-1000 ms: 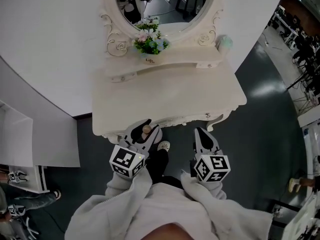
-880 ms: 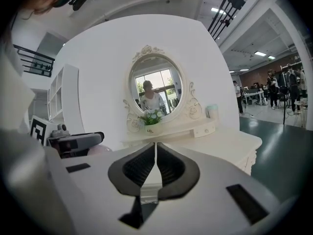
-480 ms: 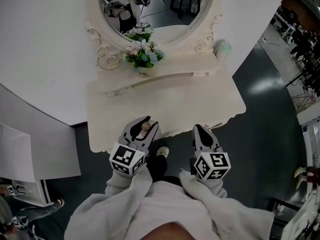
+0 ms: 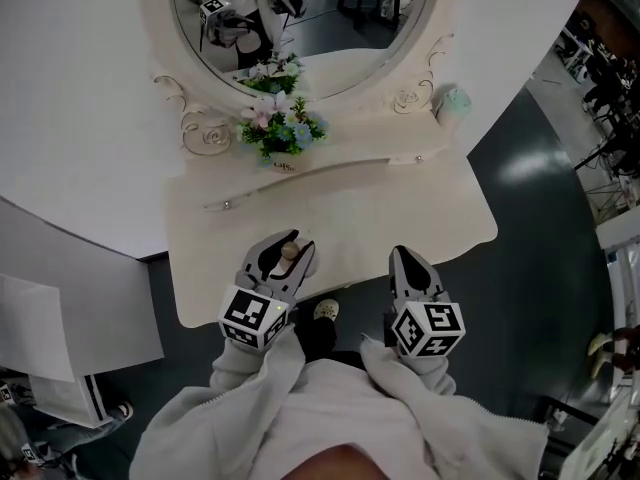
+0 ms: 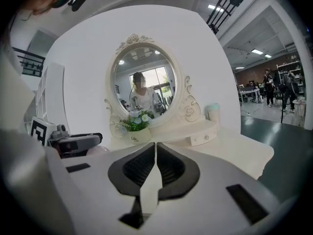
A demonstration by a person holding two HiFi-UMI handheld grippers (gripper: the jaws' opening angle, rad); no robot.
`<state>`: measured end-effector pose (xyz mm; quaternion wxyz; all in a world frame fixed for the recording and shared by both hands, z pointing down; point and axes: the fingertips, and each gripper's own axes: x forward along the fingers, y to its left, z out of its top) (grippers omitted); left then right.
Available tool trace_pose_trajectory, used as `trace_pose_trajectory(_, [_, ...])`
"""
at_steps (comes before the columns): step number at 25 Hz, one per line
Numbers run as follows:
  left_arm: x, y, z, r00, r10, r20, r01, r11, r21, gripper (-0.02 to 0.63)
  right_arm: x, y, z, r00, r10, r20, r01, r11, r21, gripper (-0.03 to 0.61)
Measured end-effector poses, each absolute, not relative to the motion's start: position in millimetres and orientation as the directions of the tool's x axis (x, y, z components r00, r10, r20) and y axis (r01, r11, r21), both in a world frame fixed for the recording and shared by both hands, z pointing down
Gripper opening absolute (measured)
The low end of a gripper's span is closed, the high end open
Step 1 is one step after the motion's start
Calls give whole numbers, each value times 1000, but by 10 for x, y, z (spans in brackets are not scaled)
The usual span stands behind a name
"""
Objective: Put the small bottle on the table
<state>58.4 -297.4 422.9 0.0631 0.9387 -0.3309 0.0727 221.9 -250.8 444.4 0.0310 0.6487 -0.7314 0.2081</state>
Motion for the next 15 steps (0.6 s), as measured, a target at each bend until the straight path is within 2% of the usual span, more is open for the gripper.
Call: trace_pose_trajectory(15, [693,-3657,4487,779,-594,201,-619,-781,86,135,2327,-3159,4666,-158,-926,343,-961,65,-268,37])
